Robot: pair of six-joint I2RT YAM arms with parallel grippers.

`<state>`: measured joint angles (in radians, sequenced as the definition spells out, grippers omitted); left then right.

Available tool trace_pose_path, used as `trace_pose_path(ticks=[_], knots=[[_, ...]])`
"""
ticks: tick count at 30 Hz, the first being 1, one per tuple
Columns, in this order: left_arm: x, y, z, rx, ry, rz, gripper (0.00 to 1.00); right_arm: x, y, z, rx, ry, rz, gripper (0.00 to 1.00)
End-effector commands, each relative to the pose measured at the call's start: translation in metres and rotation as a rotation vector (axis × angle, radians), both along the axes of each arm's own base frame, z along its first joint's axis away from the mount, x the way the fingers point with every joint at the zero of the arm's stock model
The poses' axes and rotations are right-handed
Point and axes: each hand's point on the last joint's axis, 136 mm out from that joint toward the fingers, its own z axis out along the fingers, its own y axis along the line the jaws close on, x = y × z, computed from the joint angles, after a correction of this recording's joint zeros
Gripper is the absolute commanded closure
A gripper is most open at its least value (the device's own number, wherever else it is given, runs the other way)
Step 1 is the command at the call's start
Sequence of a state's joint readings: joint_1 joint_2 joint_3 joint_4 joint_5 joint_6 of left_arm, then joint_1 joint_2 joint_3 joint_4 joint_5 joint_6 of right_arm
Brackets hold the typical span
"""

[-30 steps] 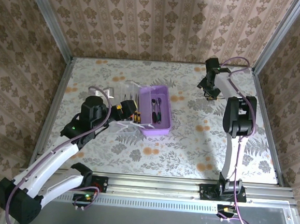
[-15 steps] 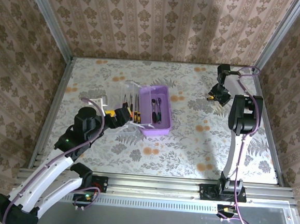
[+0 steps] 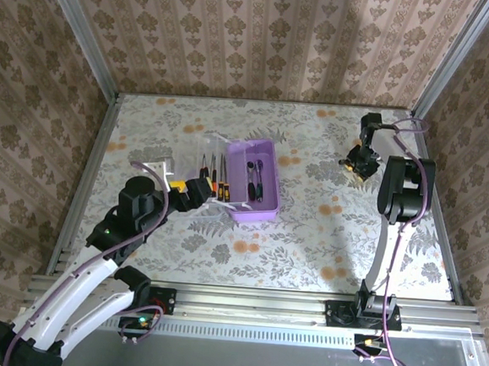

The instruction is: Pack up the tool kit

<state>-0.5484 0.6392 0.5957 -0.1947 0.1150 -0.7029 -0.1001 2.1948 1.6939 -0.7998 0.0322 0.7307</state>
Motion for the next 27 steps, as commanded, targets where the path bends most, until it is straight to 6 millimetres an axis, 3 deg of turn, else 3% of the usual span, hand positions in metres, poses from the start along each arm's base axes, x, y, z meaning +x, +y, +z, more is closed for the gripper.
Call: trace_pose_path(ticks=[1,7,12,19,27], knots=[[0.000,0.003,-0.005,0.027,-0.009,0.000,0.00,0.003,0.005,0.024,0.029,-0.053,0.024,0.55],[0.003,0.000,-0.005,0.025,0.006,-0.008,0.00,0.014,0.002,0.038,0.016,-0.085,0.010,0.50],[0.001,0.001,-0.006,0.022,0.013,-0.003,0.00,0.024,0.001,0.027,0.026,-0.061,-0.005,0.42],[-0.004,0.007,-0.010,0.022,0.030,0.014,0.00,0.036,0.000,0.013,0.068,-0.047,-0.044,0.42],[-0.006,0.012,-0.015,0.017,0.036,0.037,0.00,0.035,0.006,-0.001,0.110,-0.008,-0.070,0.47]])
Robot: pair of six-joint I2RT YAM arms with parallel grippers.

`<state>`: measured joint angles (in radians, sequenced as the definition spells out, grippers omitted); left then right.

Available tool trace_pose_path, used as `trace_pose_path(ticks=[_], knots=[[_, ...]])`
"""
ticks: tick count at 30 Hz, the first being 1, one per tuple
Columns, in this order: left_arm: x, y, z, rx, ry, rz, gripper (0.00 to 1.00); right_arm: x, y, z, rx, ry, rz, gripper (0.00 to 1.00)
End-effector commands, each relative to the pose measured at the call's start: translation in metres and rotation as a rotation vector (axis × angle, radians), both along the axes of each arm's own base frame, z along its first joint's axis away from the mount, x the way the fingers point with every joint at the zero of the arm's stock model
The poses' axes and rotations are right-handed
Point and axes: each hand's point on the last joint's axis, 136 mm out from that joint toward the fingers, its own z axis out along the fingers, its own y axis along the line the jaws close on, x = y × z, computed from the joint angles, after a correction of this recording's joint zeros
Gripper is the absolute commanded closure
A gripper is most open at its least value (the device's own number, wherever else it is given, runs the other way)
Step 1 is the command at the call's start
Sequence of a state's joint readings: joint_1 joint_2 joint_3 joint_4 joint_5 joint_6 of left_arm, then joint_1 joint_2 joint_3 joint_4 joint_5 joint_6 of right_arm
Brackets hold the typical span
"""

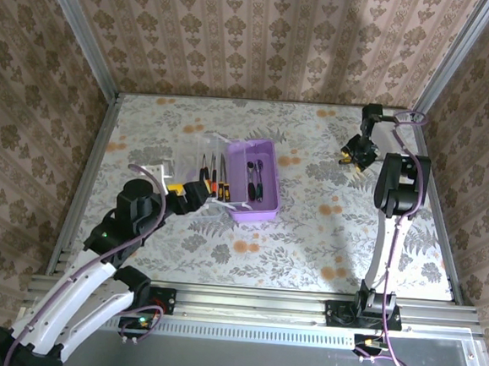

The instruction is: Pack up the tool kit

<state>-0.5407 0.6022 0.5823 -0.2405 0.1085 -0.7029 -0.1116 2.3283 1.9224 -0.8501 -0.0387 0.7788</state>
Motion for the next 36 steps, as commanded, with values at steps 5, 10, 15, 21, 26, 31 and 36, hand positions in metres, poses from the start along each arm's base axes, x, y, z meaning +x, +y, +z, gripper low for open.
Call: trace_pose_path(ticks=[5,10,15,21,26,31,36], knots=[[-0.002,0.007,-0.009,0.000,0.021,0.029,0.00,-0.017,0.005,-0.001,0.040,0.037,0.006,0.59],[-0.003,0.007,-0.006,-0.003,0.022,0.028,0.00,-0.028,0.010,0.005,0.067,-0.007,0.016,0.69],[-0.004,0.009,-0.006,-0.012,0.042,0.039,0.00,-0.051,0.017,0.003,0.077,-0.007,0.051,0.74],[-0.007,0.013,-0.004,-0.021,0.070,0.067,0.00,-0.079,0.034,0.009,0.110,-0.047,0.132,0.77],[-0.011,0.040,-0.007,0.104,0.109,0.148,0.00,-0.093,0.053,0.031,0.108,-0.121,0.210,0.78],[-0.008,0.072,-0.020,0.107,0.176,0.260,0.00,-0.103,0.085,0.053,0.099,-0.171,0.311,0.78],[-0.003,0.095,-0.034,0.083,0.237,0.354,0.00,-0.109,0.134,0.085,0.069,-0.231,0.462,0.79]])
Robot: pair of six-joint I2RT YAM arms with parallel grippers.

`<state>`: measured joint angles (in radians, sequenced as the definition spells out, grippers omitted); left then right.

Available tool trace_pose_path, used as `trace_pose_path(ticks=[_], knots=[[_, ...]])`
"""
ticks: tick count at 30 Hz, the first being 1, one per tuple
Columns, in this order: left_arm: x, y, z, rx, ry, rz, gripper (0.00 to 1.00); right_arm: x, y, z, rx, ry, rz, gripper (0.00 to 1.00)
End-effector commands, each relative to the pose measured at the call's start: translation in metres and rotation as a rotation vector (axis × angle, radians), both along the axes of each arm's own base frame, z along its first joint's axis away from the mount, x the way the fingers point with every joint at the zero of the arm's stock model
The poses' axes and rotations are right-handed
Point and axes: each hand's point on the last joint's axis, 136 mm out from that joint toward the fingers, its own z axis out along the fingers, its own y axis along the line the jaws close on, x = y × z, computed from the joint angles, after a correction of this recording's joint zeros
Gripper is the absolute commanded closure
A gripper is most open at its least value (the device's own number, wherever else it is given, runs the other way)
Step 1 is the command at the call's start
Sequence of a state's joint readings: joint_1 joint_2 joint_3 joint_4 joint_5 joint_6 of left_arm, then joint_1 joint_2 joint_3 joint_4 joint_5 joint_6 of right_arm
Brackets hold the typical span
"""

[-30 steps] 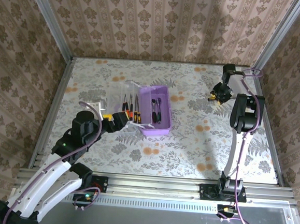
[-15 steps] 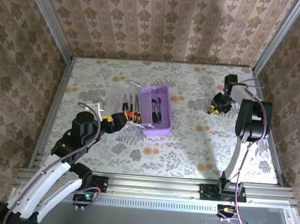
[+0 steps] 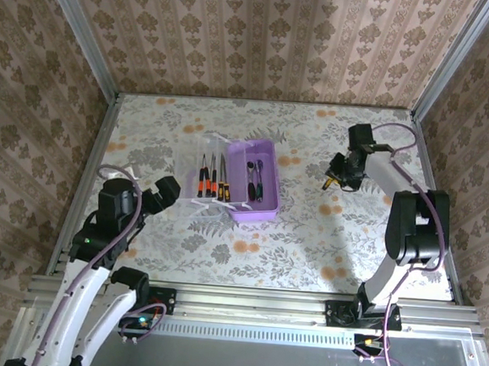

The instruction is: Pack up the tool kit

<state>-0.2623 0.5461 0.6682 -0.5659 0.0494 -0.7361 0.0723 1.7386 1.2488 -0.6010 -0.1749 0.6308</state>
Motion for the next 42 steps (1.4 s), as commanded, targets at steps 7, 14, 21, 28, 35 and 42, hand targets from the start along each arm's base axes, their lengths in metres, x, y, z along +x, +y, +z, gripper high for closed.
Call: trace_pose_path(ticks=[7,14,21,28,35,42], knots=[[0.014,0.016,-0.042,-0.219,0.201,0.070,0.00,-0.020,0.132,0.073,-0.048,-0.175,0.335,0.79],[0.018,0.029,-0.081,-0.345,0.302,0.123,0.04,-0.036,0.237,0.081,-0.052,-0.217,0.542,0.79],[0.015,0.016,-0.094,-0.411,0.331,0.045,0.22,-0.033,0.276,0.058,-0.072,-0.187,0.613,0.79],[0.014,0.016,-0.103,-0.399,0.357,0.038,0.27,-0.031,0.285,0.040,-0.083,-0.148,0.656,0.79],[0.018,0.018,-0.108,-0.412,0.361,0.057,0.31,-0.033,0.290,0.031,-0.058,-0.123,0.654,0.76],[0.017,0.018,-0.115,-0.395,0.385,0.049,0.32,-0.035,0.292,0.033,-0.040,-0.121,0.656,0.72]])
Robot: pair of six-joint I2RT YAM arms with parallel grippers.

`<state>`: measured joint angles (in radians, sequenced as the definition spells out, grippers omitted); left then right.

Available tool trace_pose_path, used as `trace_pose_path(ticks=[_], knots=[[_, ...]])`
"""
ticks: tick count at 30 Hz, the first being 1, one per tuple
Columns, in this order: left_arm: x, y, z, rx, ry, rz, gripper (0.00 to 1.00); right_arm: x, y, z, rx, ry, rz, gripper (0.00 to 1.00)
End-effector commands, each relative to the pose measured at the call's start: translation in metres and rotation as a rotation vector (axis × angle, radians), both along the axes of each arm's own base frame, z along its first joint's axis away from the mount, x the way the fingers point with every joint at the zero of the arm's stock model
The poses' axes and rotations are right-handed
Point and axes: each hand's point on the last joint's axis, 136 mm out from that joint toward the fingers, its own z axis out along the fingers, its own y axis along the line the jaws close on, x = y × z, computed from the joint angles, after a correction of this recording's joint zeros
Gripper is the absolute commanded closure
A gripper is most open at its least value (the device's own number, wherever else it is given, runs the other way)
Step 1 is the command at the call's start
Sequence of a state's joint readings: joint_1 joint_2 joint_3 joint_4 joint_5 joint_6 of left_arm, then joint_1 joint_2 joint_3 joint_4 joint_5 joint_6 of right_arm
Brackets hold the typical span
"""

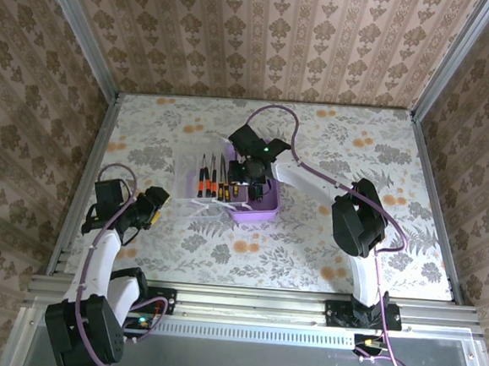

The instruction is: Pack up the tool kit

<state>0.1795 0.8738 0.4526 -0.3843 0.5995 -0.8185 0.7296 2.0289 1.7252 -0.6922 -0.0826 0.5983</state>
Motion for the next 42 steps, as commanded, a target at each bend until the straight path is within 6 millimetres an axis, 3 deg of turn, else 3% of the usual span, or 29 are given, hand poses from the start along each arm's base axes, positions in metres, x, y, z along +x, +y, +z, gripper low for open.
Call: trace_pose_path(ticks=[1,7,10,13,15,19,22,26,30,31,36,42], knots=[[0.000,0.001,-0.002,0.005,-0.006,-0.012,0.32,-0.002,0.005,0.004,0.010,0.012,0.011,0.72],[0.000,0.000,-0.001,0.001,-0.006,-0.011,0.32,-0.004,0.004,0.007,0.019,0.018,0.010,0.70],[0.001,0.000,0.000,0.010,-0.015,-0.022,0.34,-0.005,0.001,0.022,0.039,-0.009,0.001,0.70],[0.000,0.000,0.002,0.023,-0.019,-0.040,0.42,-0.002,-0.006,0.049,0.083,-0.057,-0.017,0.69],[0.000,-0.001,0.001,0.045,-0.019,-0.057,0.53,0.000,-0.017,0.066,0.104,-0.087,-0.044,0.69],[-0.003,-0.002,-0.005,0.106,0.015,-0.099,0.69,-0.002,-0.055,0.081,0.129,-0.123,-0.110,0.67],[-0.003,-0.003,-0.008,0.128,0.026,-0.113,0.71,-0.007,-0.095,0.070,0.145,-0.103,-0.193,0.66],[0.000,-0.002,-0.007,0.136,0.016,-0.107,0.66,-0.017,-0.149,0.041,0.211,-0.035,-0.306,0.61],[0.005,-0.002,-0.003,0.143,0.008,-0.119,0.63,-0.033,-0.190,0.019,0.256,-0.002,-0.388,0.56],[0.006,-0.001,-0.003,0.150,0.009,-0.120,0.60,-0.037,-0.198,0.021,0.260,-0.017,-0.400,0.55],[0.012,0.002,-0.003,0.176,0.030,-0.124,0.53,-0.044,-0.214,0.010,0.246,0.010,-0.418,0.54],[0.009,0.005,0.003,0.238,0.038,-0.147,0.40,-0.039,-0.208,0.015,0.282,0.013,-0.399,0.53]])
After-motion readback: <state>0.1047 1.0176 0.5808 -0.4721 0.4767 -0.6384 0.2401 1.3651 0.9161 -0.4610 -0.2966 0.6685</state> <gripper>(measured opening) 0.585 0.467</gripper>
